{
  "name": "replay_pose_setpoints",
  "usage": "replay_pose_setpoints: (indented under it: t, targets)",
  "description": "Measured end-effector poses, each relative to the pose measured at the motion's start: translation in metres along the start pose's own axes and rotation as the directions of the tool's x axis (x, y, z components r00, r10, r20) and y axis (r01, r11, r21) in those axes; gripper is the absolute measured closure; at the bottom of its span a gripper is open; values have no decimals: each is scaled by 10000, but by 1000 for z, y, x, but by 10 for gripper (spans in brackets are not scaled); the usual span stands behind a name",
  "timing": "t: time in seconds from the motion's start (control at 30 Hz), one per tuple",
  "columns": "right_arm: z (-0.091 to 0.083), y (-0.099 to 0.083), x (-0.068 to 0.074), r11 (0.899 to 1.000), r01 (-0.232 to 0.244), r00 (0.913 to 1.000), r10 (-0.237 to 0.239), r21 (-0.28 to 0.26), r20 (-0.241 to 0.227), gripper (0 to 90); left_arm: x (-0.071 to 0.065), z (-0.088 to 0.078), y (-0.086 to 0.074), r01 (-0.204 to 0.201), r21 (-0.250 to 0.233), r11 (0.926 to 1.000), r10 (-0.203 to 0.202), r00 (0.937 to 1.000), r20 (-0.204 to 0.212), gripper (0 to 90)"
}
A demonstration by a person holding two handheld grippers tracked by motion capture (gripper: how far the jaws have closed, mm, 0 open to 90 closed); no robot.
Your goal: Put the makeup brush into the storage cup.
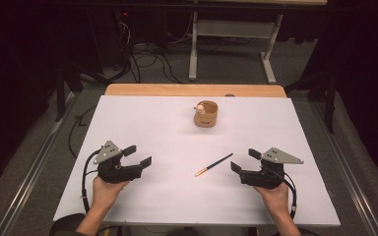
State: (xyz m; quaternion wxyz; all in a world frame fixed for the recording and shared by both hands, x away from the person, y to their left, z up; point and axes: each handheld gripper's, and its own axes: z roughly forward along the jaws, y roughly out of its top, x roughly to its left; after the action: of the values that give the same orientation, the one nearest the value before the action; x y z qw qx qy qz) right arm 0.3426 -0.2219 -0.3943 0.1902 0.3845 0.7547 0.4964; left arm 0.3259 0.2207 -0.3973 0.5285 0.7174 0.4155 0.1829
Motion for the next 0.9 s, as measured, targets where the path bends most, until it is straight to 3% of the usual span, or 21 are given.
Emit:
replay_pose_setpoints:
  t: [0.27,0.57,0.7,0.9]
  targets:
    - [5,4,3,9999,-67,10000,66,-100,-71,169,0,0,0,24,-9,10000,-24,10000,-33,249]
    - [17,11,12,9998,189,9993,-190,-49,-332,169,0,1,0,55,-5,10000,-55,10000,-67,249]
    - [24,14,18,9986,524,9980,-522,52,-364,169,0,0,0,-2,19,10000,2,10000,-56,249]
    - [31,19,21,9990,441,9981,-440,12,-437,170,1,-1,0,45,-40,10000,-46,10000,-66,249]
